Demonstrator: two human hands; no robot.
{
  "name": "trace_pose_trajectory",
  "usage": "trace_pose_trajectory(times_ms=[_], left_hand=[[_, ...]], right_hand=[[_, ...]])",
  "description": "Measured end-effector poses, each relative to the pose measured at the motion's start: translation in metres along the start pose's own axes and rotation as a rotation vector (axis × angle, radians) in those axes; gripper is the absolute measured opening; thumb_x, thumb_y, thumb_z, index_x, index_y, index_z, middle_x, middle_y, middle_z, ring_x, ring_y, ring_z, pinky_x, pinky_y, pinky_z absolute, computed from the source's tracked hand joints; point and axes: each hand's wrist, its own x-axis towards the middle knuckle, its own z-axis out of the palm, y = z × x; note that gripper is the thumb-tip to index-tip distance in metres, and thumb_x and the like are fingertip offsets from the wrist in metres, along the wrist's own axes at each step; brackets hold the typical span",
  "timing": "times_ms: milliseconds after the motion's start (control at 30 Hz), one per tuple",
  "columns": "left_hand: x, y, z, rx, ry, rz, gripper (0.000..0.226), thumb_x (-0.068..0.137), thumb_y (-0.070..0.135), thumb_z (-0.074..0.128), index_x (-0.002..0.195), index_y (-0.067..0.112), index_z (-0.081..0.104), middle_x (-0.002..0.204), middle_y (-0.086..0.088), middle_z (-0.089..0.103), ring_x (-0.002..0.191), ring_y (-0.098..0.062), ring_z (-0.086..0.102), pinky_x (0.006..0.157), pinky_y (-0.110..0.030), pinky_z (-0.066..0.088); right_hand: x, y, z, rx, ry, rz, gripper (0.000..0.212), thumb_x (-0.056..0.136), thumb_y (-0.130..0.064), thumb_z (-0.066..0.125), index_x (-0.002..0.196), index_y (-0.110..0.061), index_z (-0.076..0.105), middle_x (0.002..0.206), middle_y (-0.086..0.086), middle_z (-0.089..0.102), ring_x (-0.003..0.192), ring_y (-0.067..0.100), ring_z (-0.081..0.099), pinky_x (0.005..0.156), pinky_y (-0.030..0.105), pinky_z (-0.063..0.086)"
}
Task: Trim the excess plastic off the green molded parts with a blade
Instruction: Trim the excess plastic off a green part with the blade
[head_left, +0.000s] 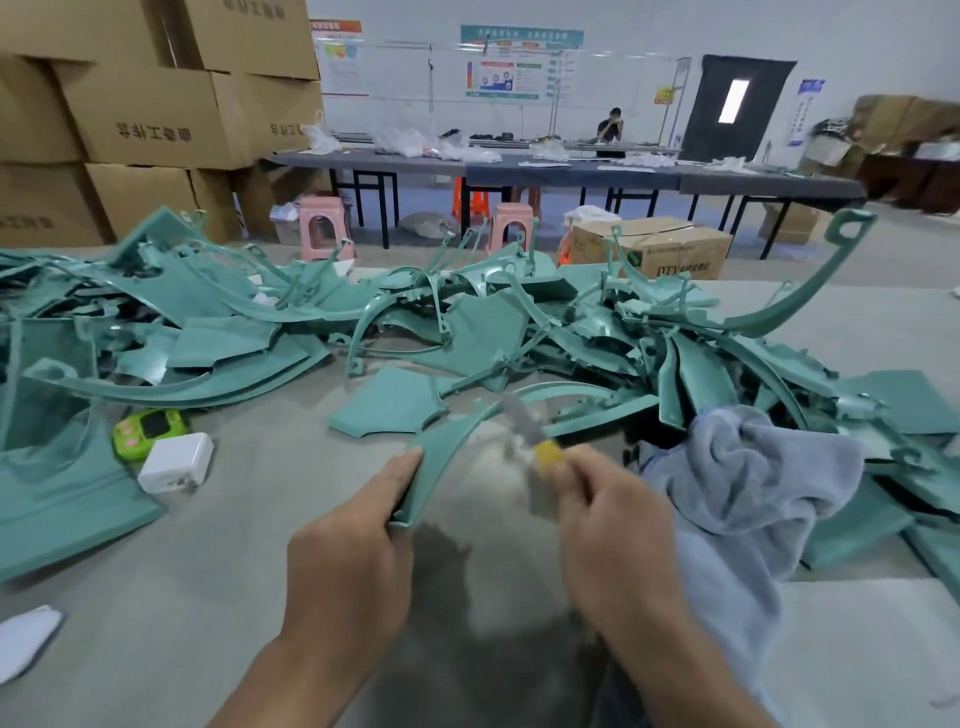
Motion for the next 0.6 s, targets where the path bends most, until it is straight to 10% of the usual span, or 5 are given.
trace_pose_trajectory(times_ms=[100,200,367,600], left_hand=[[0.003,-0.002,-0.004,0.019,-0.031,0.012,0.057,0.068,0.008,0.064,0.123,0.02,0.074,0.103,0.004,0.079,0.071,-0.02,0.071,0.055,-0.022,0.047],[0.002,-0.003,-0.002,-0.011,-0.014,0.045,0.061,0.067,-0.001,0.07,0.125,0.018,0.073,0.106,0.003,0.078,0.078,-0.015,0.068,0.065,-0.019,0.047],[0.003,-0.01,-0.001,-0.077,0.009,0.045,0.075,0.059,-0.018,0.08,0.126,0.017,0.073,0.115,0.002,0.075,0.1,-0.013,0.06,0.078,-0.014,0.041],[0.006,-0.013,-0.001,-0.144,0.043,0.083,0.061,0.068,-0.001,0.065,0.126,0.018,0.071,0.118,0.002,0.073,0.1,-0.011,0.061,0.091,0.005,0.031]], right_hand=[[0.008,0.012,-0.014,0.023,0.15,0.024,0.023,0.102,-0.029,0.056,0.082,-0.019,0.064,0.062,-0.004,0.059,0.062,0.017,0.056,0.063,0.037,0.046],[-0.012,-0.003,-0.003,0.097,-0.055,-0.156,0.023,0.098,-0.046,0.052,0.086,-0.027,0.059,0.061,-0.011,0.055,0.052,0.009,0.046,0.049,0.019,0.034],[0.022,0.023,-0.01,0.029,0.214,0.216,0.033,0.103,-0.026,0.052,0.074,-0.014,0.061,0.062,0.001,0.062,0.065,0.03,0.058,0.063,0.044,0.048],[0.006,0.012,0.003,0.059,0.096,-0.017,0.032,0.101,-0.039,0.048,0.075,-0.024,0.057,0.061,-0.006,0.057,0.057,0.012,0.051,0.054,0.022,0.039]])
